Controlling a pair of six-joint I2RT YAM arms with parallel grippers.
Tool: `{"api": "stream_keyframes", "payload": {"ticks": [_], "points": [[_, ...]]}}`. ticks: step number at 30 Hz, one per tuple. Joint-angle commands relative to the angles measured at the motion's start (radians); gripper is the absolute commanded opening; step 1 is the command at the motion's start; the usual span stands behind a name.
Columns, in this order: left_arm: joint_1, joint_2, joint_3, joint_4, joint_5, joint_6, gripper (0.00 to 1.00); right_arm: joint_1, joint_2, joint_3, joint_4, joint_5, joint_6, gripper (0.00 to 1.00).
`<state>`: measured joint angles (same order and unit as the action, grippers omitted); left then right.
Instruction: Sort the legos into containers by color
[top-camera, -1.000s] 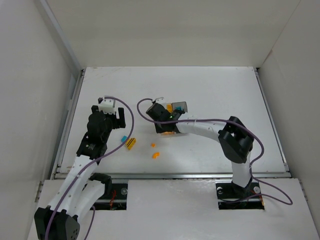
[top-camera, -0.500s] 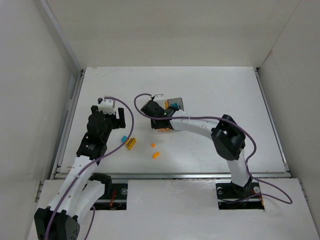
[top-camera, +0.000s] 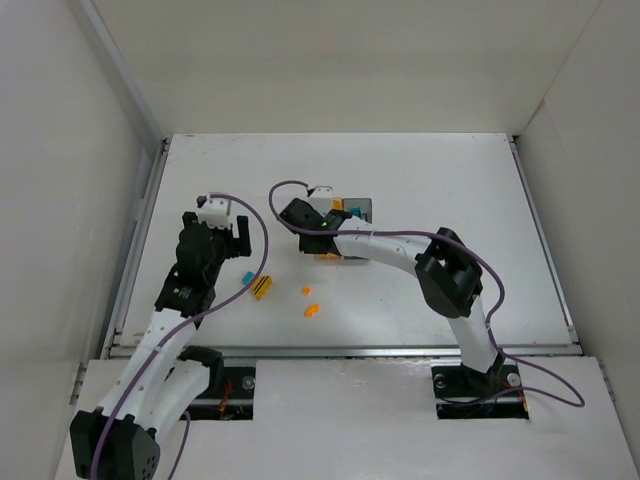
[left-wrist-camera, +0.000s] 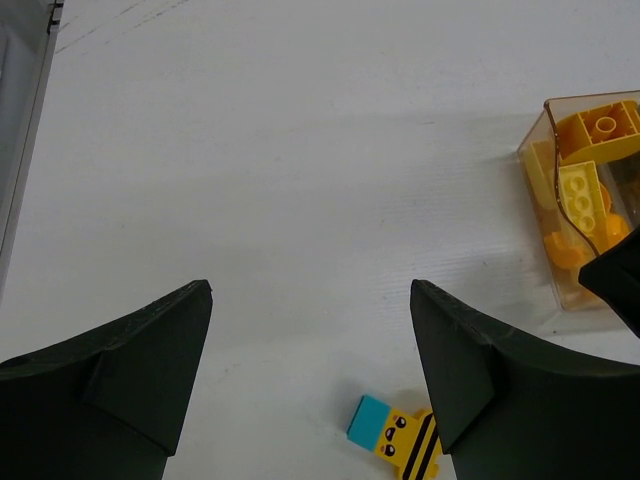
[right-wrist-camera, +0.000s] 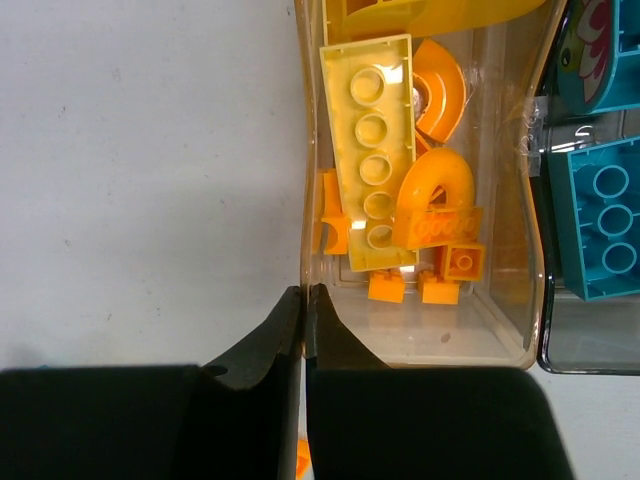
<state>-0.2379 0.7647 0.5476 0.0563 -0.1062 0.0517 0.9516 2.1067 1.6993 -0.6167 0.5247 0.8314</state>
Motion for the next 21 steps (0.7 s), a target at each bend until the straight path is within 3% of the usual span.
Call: {"api": "stream_keyframes", "payload": {"ticks": [1,3,4,8,17,21], "points": [[0.018,-0.002,0.006,0.044,-0.007,-0.009,0.78,0.010,0.016,-0.001,-0.002,-0.025,0.014,0.07],[0.029,0.008,0.006,0.030,-0.007,-0.009,0.78,0.010,-0.034,-0.036,0.026,-0.025,0.005,0.17],[0.029,0.008,0.006,0.030,-0.007,-0.009,0.78,0.010,-0.054,-0.046,0.035,-0.025,-0.024,0.32],[0.038,0.018,0.006,0.020,0.003,-0.018,0.78,0.010,-0.126,-0.067,0.058,-0.012,-0.075,0.54],[0.038,0.067,0.021,0.089,0.082,-0.038,0.78,0.051,-0.236,-0.032,0.132,0.015,-0.254,0.78],[0.038,0.076,0.031,0.114,0.111,-0.052,0.78,0.064,-0.319,-0.107,0.164,-0.018,-0.336,0.89]]}}
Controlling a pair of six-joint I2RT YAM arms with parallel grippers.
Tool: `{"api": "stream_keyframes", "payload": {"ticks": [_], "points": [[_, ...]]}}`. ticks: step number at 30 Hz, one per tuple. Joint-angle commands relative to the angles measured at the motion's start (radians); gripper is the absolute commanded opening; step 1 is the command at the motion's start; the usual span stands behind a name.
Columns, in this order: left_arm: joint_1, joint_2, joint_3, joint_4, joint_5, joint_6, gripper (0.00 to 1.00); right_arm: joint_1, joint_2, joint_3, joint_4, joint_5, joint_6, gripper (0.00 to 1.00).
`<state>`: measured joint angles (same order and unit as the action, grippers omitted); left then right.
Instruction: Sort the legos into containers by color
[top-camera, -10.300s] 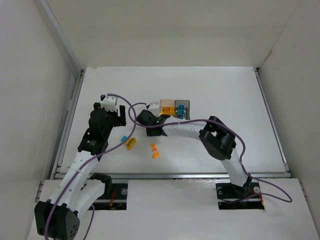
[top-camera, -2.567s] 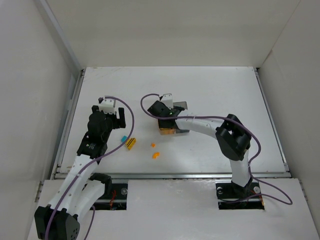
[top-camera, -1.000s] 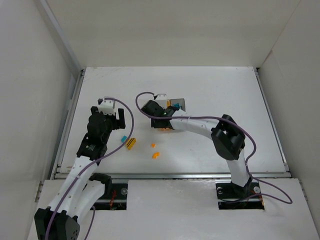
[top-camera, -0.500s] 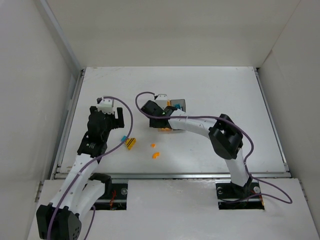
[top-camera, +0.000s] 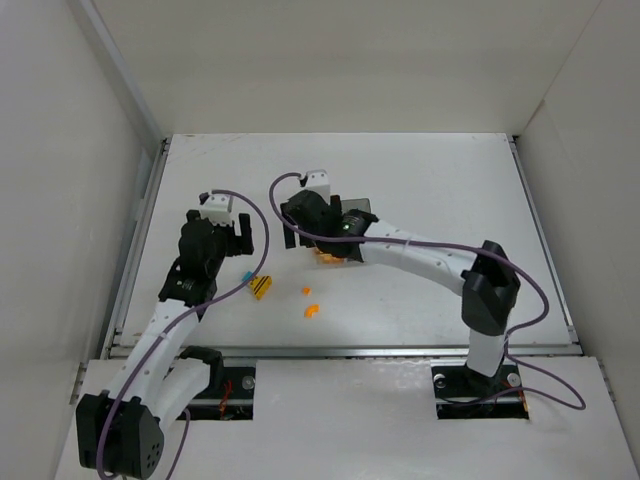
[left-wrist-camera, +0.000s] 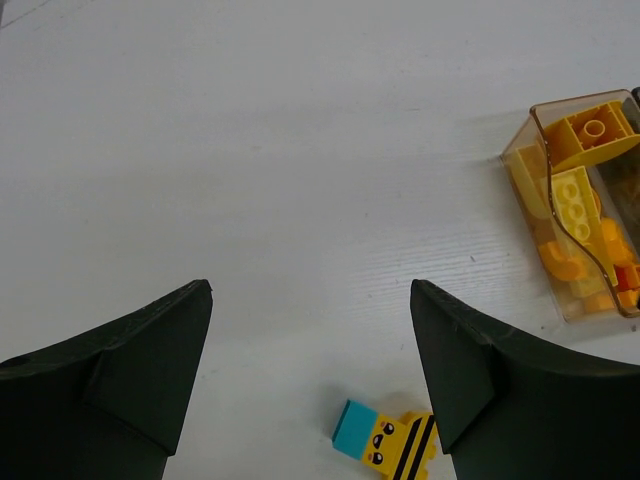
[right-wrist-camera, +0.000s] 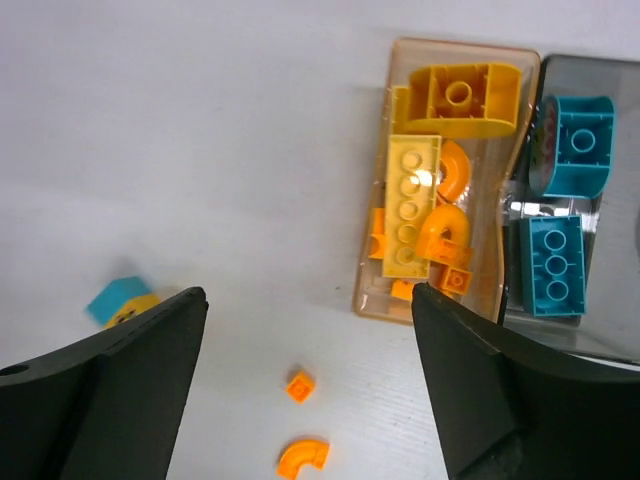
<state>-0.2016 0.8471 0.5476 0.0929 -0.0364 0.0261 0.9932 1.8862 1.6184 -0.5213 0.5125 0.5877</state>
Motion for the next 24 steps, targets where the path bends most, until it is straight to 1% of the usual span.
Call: {"api": "stream_keyframes", "payload": {"ticks": [1,2,3,4,6,9,11,14,16,17,20,24], "points": [[0.002,-0.017,0.031,0.077,0.041,-0.026,0.78,0.022,-0.117,-0.047,0.084,-0.029,-0.092,0.89],[0.002,-0.017,0.031,0.062,0.041,-0.026,0.78,0.031,-0.134,-0.070,0.093,-0.078,-0.104,0.91],[0.002,-0.028,0.031,0.053,0.041,-0.026,0.78,0.032,-0.171,-0.127,0.102,-0.104,-0.104,0.91],[0.002,-0.028,0.031,0.053,0.027,-0.026,0.78,0.044,-0.189,-0.156,0.103,-0.126,-0.127,0.93],[0.002,-0.052,0.021,0.018,0.027,-0.026,0.78,0.083,-0.237,-0.237,0.128,-0.158,-0.155,0.94],[0.002,-0.066,0.021,-0.010,0.004,-0.038,0.78,0.140,-0.257,-0.290,0.129,-0.196,-0.166,0.94],[0.002,-0.077,0.021,-0.021,-0.005,-0.052,0.78,0.153,-0.257,-0.333,0.129,-0.229,-0.175,0.94],[0.002,-0.103,0.021,-0.039,-0.014,-0.043,0.78,0.167,-0.231,-0.390,0.176,-0.276,-0.132,0.94],[0.002,-0.115,0.021,-0.053,-0.037,-0.043,0.78,0.167,-0.220,-0.414,0.226,-0.288,-0.132,0.94],[0.002,-0.128,0.012,-0.062,-0.051,-0.043,0.78,0.167,-0.185,-0.414,0.227,-0.289,-0.132,0.94],[0.002,-0.152,0.021,-0.085,-0.060,-0.028,0.79,0.167,-0.121,-0.373,0.208,-0.298,-0.132,0.92],[0.002,-0.181,0.011,-0.085,-0.085,-0.018,0.80,0.167,0.011,-0.313,0.182,-0.289,-0.132,0.85]]}}
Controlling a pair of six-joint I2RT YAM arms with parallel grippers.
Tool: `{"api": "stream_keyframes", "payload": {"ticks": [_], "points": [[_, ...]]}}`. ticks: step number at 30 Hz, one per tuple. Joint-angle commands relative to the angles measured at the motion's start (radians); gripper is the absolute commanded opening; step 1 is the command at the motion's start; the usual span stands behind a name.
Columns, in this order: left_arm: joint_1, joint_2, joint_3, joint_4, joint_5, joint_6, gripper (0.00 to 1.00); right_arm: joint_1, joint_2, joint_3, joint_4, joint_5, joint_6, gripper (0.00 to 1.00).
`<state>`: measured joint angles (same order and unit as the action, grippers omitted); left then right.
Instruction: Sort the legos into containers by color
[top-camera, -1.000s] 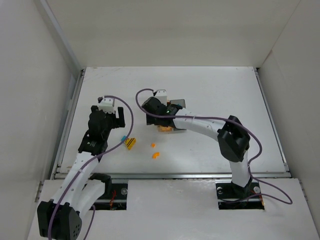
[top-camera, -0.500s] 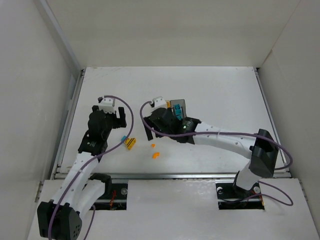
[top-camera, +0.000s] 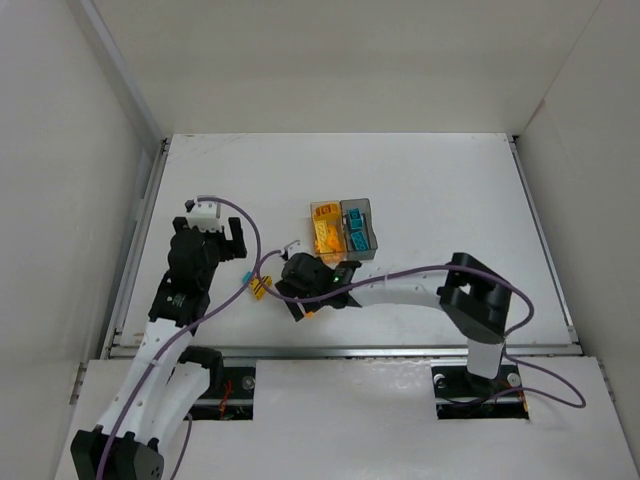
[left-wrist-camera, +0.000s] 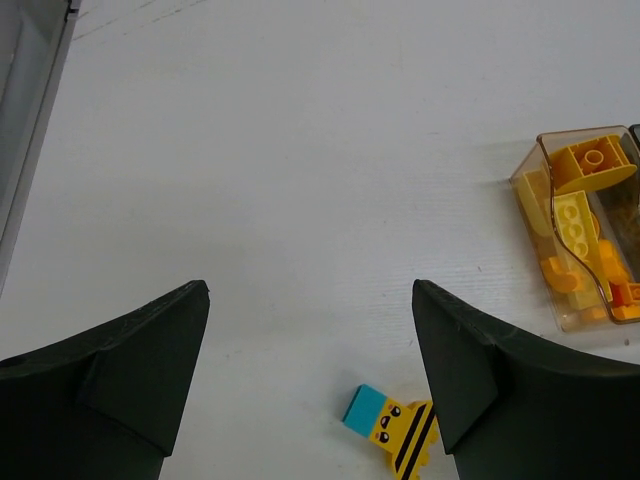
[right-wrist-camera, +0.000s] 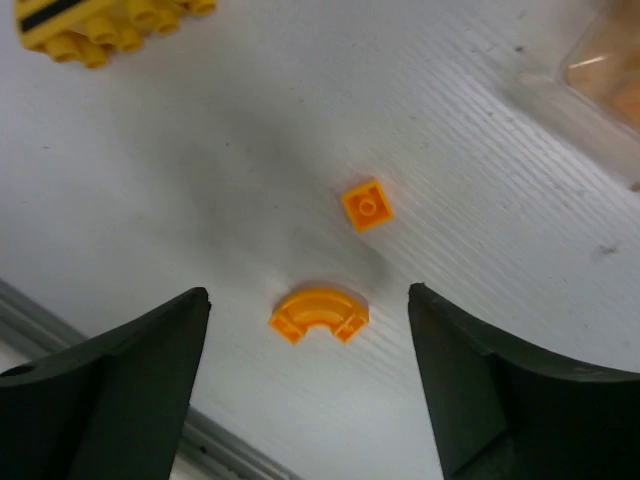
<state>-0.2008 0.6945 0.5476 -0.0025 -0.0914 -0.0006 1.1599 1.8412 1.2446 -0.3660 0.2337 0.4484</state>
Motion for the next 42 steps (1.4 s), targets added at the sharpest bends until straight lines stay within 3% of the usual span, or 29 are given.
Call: {"api": "stream_keyframes", "payload": {"ticks": [1,5,15,24,28,30,33,42], "points": [[0.001,-0.029,0.011,0.010,-0.039,0.008,0.80,0.000,0.072,0.070,0.027,-0.010,0.019,0.80],[0.001,-0.029,0.011,-0.001,-0.039,0.008,0.80,-0.026,0.121,0.102,-0.037,0.059,0.133,0.66],[0.001,-0.020,0.020,-0.001,-0.039,-0.001,0.80,-0.037,0.223,0.208,-0.149,0.133,0.188,0.48],[0.001,-0.029,0.029,-0.022,-0.030,0.022,0.80,-0.037,0.202,0.161,-0.152,0.124,0.179,0.44],[0.001,-0.038,0.029,-0.011,-0.062,0.047,0.80,-0.037,0.193,0.151,-0.142,0.115,0.190,0.26],[0.001,-0.029,0.029,-0.011,-0.053,0.056,0.80,-0.037,0.193,0.162,-0.152,0.115,0.190,0.11],[0.001,0.017,0.041,0.022,-0.024,0.056,0.80,-0.037,0.144,0.171,-0.152,0.115,0.148,0.03],[0.001,0.080,0.066,0.053,0.025,0.120,0.77,-0.037,-0.068,0.303,-0.209,0.309,0.104,0.00]]}}
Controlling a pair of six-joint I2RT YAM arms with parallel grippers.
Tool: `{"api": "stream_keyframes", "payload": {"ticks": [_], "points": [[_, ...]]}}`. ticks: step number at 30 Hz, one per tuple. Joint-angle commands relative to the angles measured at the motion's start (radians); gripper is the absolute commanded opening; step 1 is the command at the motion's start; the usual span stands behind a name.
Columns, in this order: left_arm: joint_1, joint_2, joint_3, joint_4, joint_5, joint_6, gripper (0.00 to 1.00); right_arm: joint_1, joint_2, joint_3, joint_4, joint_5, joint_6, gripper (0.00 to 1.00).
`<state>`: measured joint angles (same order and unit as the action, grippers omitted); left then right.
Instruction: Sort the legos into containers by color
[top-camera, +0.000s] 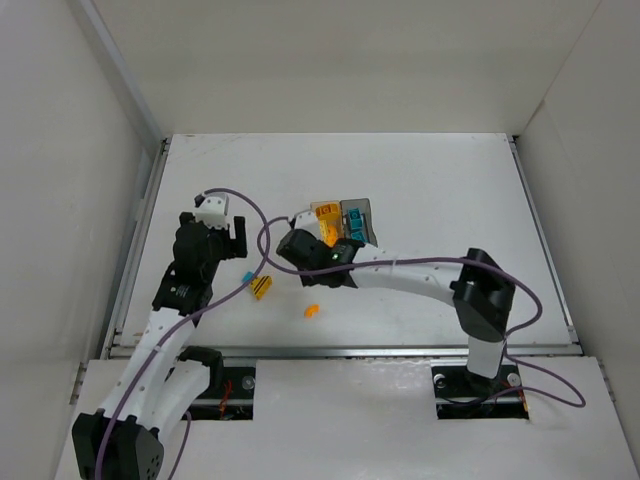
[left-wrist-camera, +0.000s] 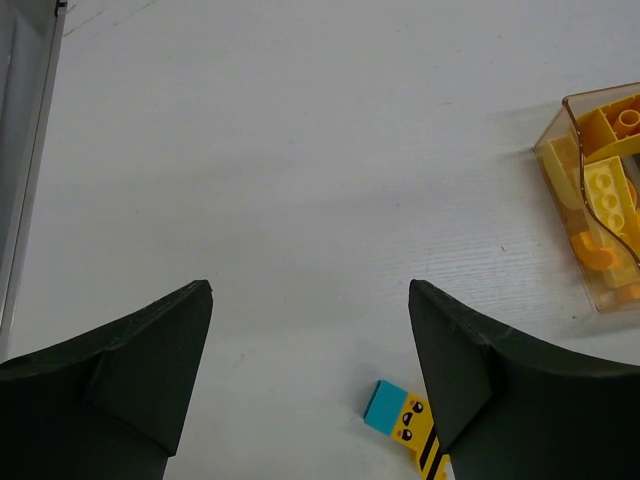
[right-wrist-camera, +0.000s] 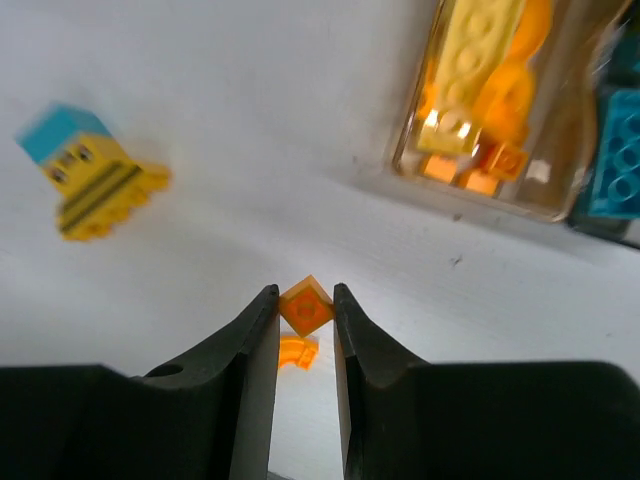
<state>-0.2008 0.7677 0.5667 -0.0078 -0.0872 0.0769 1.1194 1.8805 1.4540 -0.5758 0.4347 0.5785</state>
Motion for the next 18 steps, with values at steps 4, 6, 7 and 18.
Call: {"api": "stream_keyframes", "payload": {"ticks": [4,6,7,18], "points": [[0.001,0.027,0.047,0.068,0.032,0.066,0.75,-0.068,-0.107,0.114,-0.021,0.139,-0.014,0.00],[0.001,0.038,0.038,0.078,0.032,0.066,0.75,-0.128,-0.075,0.124,-0.047,0.139,-0.014,0.00],[0.001,0.038,0.038,0.078,0.032,0.066,0.75,-0.148,-0.046,0.153,-0.047,0.139,-0.014,0.00],[0.001,0.070,0.025,0.111,0.023,0.066,0.75,-0.245,0.072,0.177,-0.048,0.070,-0.088,0.14]]}}
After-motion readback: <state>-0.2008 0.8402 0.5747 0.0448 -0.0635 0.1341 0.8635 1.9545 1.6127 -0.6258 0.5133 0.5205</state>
